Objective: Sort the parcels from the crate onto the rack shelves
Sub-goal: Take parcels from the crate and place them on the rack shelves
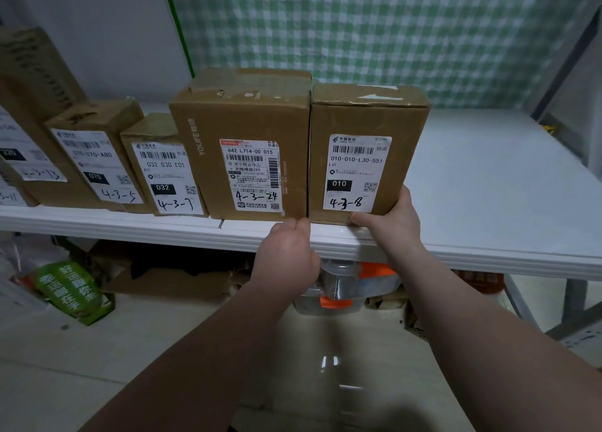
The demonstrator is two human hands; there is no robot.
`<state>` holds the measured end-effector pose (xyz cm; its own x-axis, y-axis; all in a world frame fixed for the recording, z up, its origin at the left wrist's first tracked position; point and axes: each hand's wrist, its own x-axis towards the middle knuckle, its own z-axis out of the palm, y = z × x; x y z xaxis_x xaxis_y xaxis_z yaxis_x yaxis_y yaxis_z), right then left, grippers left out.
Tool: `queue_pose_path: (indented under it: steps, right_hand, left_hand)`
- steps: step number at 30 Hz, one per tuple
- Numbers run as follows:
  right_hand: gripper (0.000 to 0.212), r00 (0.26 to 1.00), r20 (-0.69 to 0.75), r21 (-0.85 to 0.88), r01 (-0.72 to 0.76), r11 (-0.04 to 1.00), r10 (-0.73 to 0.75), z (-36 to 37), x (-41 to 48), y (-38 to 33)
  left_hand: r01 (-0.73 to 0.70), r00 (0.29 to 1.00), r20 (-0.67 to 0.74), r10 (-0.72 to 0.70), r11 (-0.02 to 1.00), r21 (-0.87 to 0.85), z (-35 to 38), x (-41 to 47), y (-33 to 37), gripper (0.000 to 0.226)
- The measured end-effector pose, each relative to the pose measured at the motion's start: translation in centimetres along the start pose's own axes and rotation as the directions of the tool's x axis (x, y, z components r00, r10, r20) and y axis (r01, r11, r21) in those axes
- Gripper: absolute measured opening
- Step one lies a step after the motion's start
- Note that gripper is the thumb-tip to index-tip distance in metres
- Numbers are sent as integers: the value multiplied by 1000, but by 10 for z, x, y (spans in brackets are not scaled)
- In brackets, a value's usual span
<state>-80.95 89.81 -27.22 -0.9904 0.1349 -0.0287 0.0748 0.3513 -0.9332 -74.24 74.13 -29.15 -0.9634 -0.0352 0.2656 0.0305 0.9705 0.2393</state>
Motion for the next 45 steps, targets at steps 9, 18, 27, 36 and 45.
queue_pose_path:
  steps: [9,18,27,36,45]
  right_hand:
    - [87,1000,-13,12,-8,1000,8,-1,-1,2]
    - [79,1000,0,9,18,1000,-19,-1,-3,3]
    - [80,1000,12,-38,26,999,-25,-1,-4,3]
    - [71,953,65,-110,-289,951,297,-33,-28,-44]
    - [15,859,79,26,-510,860,506,-92,-78,-159]
  left_hand:
    - [2,1000,-25,-1,1000,17,0,1,1,30]
    - [-14,996,-89,20,998,62,7,0,1,31]
    - [0,994,-106,8,997,74,15,1,-1,24]
    - [163,801,581,-146,986,22,-56,22,11,50]
    - [420,760,621,-192,874,-244,-204,8,46,15]
